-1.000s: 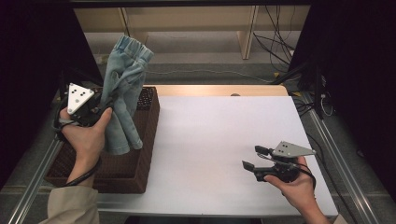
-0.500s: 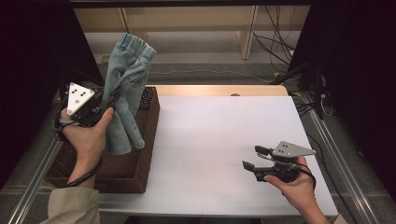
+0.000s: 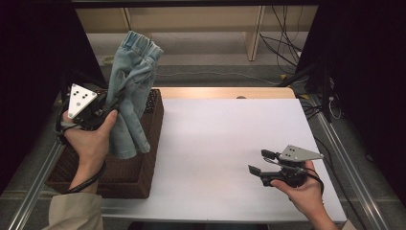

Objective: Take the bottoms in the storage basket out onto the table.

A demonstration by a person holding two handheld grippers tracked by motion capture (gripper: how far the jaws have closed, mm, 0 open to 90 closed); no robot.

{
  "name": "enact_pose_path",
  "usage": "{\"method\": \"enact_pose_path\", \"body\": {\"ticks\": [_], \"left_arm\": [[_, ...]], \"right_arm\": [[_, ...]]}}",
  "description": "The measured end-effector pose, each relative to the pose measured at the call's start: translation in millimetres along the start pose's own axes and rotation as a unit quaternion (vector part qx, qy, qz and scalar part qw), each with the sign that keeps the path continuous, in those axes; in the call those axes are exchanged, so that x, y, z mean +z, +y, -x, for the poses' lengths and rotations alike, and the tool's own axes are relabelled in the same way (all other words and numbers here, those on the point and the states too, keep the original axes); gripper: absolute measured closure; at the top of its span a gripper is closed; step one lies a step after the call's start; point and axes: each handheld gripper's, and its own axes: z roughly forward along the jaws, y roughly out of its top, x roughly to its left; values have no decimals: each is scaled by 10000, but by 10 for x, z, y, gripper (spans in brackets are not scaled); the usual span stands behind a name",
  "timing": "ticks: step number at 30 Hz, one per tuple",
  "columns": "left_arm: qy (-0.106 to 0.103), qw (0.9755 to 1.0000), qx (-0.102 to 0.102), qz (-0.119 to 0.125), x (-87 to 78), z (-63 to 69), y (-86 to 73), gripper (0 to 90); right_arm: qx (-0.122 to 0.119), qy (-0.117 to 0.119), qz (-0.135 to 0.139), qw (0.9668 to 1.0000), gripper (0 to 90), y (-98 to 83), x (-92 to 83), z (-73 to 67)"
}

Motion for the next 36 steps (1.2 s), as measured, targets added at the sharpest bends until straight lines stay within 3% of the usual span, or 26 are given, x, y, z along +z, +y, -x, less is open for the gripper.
{"method": "enact_pose_path", "body": {"ticks": [36], "left_arm": [[-289,9995,-52,116,1,159,52,751]], "right_arm": [[6,5,6,10000,251,-1,4,0]]}}
